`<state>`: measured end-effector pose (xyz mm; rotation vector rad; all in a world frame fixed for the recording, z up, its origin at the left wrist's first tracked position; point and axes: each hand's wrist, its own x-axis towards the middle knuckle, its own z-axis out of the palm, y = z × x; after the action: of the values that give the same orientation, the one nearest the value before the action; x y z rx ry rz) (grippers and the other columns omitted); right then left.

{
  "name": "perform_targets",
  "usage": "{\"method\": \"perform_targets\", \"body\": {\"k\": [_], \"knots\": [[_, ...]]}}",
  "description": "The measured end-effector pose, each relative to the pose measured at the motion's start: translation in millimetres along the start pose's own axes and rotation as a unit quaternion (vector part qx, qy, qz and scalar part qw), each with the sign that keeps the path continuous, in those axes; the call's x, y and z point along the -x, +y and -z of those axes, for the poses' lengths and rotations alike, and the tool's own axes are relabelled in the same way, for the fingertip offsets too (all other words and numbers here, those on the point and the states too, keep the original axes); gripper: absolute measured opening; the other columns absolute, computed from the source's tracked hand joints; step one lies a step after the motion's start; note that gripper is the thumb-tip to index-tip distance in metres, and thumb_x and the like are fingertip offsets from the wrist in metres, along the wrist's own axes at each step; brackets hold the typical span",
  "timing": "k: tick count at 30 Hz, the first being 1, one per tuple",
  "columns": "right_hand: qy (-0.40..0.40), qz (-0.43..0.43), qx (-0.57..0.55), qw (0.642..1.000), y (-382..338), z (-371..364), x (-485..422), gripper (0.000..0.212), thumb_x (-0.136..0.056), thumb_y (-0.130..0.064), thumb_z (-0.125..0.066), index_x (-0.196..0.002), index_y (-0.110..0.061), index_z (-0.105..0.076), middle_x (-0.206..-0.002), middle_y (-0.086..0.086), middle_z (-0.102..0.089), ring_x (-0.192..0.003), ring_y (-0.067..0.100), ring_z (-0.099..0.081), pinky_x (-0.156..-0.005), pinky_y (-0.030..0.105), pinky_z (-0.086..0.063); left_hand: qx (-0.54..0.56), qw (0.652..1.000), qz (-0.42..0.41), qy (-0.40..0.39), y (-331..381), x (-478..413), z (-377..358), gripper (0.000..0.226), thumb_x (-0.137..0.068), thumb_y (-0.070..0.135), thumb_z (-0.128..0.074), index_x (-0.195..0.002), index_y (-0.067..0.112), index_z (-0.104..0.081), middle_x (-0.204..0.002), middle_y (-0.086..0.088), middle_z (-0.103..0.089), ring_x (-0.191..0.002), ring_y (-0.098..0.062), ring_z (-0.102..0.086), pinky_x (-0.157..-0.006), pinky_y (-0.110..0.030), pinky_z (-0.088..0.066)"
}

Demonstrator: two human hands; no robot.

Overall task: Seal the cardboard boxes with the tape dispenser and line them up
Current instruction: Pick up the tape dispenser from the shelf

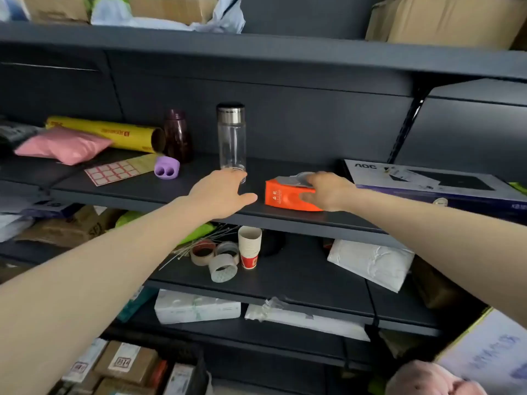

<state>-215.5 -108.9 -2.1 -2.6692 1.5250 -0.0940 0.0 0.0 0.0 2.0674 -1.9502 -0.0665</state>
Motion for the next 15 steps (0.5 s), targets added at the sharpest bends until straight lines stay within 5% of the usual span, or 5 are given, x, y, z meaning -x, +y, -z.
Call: {"method": "perform_targets", "body": {"k": [7,15], "knots": [[0.016,-0.018,-0.032,0.999,-2,-20,-19,0.055,-0.085,-0.043,-0.057,-0.137,-0.033,-0.045,-0.13,-0.007,-0.056,-0.117,0.02,-0.055,-0.091,0.037,-0.051,-0.008,1.0,0.002,-0.02,-7,-8,-12,0.068,-0.091,0.053,-0.051,-0.148,0.022,-0.031,-0.151,-0.003,-0.036,-0.135,-0.023,-0.038,-0.105,-0.042,-0.04],[0.07,-0.025,0.038,0.997,-2,-31,-18,0.056,-0.089,-0.041,-0.061,-0.138,-0.024,-0.042,-0.119,0.001,-0.063,-0.111,0.025,-0.059,-0.082,0.03,-0.045,-0.003,1.0,0.003,-0.018,-11,-4,-14,0.067,-0.09,0.054,-0.051,-0.147,0.024,-0.032,-0.151,-0.001,-0.036,-0.135,-0.022,-0.037,-0.104,-0.042,-0.04]]}}
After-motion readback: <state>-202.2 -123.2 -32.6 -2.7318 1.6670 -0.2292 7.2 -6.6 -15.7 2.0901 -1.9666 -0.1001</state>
